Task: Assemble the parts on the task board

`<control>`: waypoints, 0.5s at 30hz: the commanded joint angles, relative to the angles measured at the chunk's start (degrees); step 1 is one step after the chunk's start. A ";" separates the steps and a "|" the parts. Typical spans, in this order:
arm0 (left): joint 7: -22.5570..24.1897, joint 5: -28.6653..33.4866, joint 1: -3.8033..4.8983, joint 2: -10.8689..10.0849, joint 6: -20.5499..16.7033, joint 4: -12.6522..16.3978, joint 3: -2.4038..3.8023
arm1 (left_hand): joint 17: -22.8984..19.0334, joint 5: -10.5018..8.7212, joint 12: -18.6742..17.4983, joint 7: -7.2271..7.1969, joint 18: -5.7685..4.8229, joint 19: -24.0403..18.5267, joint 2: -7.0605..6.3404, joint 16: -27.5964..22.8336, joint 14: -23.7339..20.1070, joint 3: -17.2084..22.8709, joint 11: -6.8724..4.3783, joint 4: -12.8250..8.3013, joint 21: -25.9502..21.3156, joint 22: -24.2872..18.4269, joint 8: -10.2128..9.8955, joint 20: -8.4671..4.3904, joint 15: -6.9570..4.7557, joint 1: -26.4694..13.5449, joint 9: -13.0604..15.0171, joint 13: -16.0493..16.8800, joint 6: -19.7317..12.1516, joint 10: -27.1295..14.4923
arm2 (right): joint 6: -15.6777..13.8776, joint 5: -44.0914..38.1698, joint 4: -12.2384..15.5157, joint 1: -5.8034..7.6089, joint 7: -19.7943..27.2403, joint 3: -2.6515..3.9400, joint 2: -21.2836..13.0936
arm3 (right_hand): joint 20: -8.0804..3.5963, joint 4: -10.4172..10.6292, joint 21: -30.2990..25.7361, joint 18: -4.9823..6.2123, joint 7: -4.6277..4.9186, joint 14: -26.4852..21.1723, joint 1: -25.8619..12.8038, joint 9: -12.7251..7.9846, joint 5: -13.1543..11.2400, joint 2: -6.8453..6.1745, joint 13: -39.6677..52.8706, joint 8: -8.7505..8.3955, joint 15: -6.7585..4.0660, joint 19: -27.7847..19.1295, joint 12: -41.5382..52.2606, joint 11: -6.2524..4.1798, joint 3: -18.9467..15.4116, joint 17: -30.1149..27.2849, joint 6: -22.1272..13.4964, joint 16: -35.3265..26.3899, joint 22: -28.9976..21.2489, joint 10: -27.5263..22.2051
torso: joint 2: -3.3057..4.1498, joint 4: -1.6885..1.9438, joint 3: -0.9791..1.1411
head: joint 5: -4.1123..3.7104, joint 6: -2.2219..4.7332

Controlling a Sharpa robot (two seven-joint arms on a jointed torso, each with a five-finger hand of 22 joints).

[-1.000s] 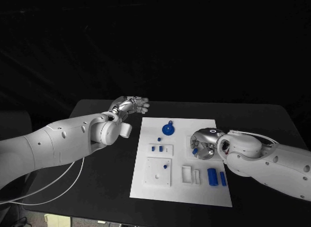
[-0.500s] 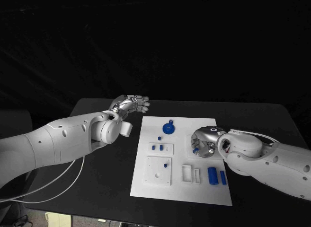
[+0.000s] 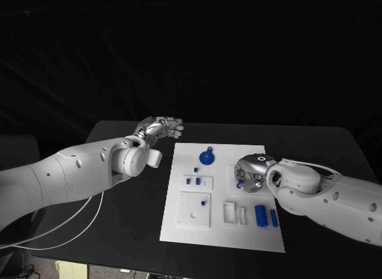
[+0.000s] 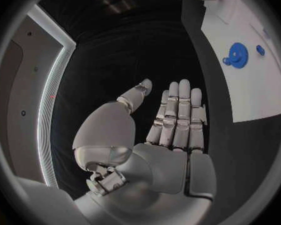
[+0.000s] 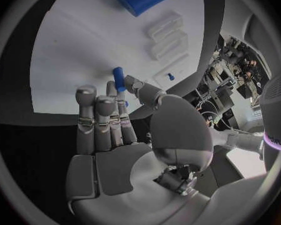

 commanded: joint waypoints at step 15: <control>0.49 0.20 0.06 0.05 0.85 0.15 0.05 | 0.22 -0.08 -0.08 0.03 0.47 0.28 -0.01 -0.38 0.35 -0.15 0.02 0.60 -0.42 0.09 0.34 0.11 0.02 -0.65 -0.11 -0.12 -0.65 -0.56 | -4.62 -3.90 1.54 -0.35 -0.82 -0.13 -0.55 | -0.02 -0.48 0.83 5.54 -0.61 0.80 1.93 0.52 -0.25 0.52 0.79 0.74 -0.98 0.57 1.81 -0.59 3.76 -0.10 2.35 -0.33 1.06 1.87 | -0.02 0.02 -0.02 | -0.16 -0.03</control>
